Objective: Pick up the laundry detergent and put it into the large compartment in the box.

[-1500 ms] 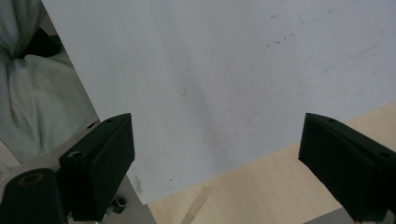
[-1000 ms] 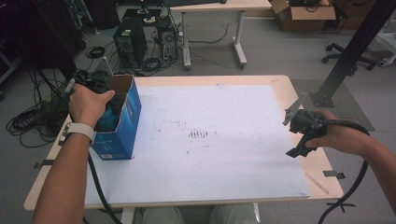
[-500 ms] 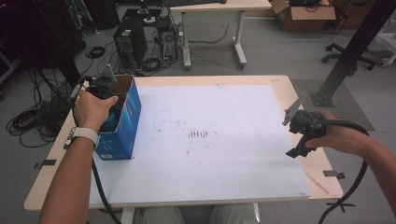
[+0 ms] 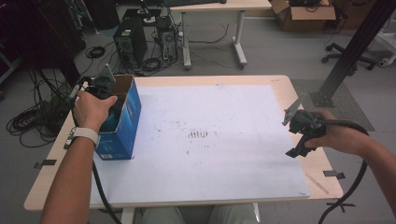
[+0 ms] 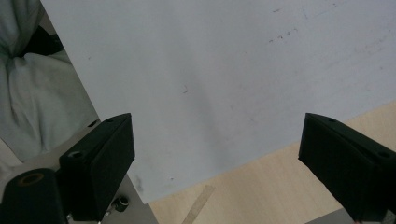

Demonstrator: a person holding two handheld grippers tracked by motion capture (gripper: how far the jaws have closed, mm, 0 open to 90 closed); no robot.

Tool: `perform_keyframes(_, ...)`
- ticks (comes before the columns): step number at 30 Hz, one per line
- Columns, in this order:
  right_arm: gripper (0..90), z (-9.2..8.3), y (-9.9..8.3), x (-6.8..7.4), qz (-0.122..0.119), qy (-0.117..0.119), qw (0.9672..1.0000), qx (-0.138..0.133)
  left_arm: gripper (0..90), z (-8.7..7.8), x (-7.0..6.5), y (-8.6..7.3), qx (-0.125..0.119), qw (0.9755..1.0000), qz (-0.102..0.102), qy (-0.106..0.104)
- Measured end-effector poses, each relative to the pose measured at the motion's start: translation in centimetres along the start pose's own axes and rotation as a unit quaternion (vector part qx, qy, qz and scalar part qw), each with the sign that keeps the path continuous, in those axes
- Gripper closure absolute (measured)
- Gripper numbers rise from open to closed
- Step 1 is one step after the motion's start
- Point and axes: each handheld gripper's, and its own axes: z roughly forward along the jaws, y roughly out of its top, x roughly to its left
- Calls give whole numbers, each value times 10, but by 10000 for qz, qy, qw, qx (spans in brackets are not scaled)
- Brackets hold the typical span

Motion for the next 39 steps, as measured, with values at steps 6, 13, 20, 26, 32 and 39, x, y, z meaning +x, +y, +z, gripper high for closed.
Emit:
perform_keyframes(6,107,1,1,1,-17,11,10000,10,339,-2,3,-1,-54,10000,-48,-64)
perform_keyframes(13,109,-1,2,2,-46,6,10000,-2,295,-7,3,-2,-81,9999,-32,-68)
perform_keyframes(20,110,-3,1,4,-58,-10,10000,-11,257,-18,4,-4,-187,9998,-43,-51)
perform_keyframes(26,111,-6,0,5,-48,-34,10000,-16,256,-31,3,-5,-288,9996,-14,-28)
perform_keyframes(32,112,-11,1,7,-66,-76,9999,-34,251,-53,0,-7,-438,9990,94,-23)
perform_keyframes(39,112,-15,2,9,-92,-106,9999,-53,250,-73,-5,-11,-575,9979,259,-159)
